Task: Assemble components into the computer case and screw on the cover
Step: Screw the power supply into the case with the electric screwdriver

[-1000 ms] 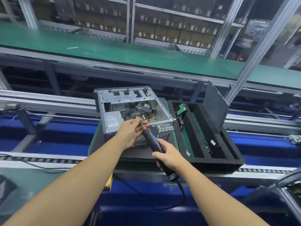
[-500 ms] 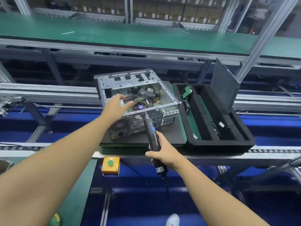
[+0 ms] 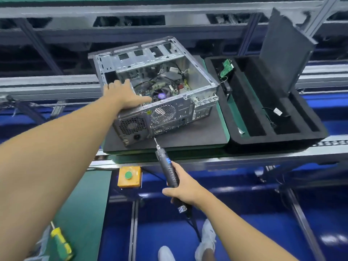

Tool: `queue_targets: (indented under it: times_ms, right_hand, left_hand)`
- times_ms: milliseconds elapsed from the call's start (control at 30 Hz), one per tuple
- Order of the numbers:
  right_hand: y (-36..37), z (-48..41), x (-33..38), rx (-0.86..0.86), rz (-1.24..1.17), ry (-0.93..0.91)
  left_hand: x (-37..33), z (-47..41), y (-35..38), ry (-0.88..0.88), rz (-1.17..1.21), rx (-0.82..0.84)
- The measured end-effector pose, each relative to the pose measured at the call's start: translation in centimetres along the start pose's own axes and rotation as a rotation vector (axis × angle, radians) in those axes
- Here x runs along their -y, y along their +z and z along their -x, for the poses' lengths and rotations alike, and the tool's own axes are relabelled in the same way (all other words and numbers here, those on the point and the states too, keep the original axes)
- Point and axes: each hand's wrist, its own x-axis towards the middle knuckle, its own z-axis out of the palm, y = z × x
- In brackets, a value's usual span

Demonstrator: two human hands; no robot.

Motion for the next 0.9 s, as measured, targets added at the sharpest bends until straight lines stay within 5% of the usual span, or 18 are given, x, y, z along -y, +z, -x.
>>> queue_targets:
  times_ms: [233,900]
  right_hand:
    - [0.5,-2.0,-0.3,-0.026,0.009,-0.006]
    - [0.9,-3.3,-0.5,-0.01,0.007,0.023]
  left_hand:
    - [0.3,-0.9,1.1,0.053,0.0,-0.179]
    - [-0.1,-0.1,0.9,0.044,0.024,-0.273]
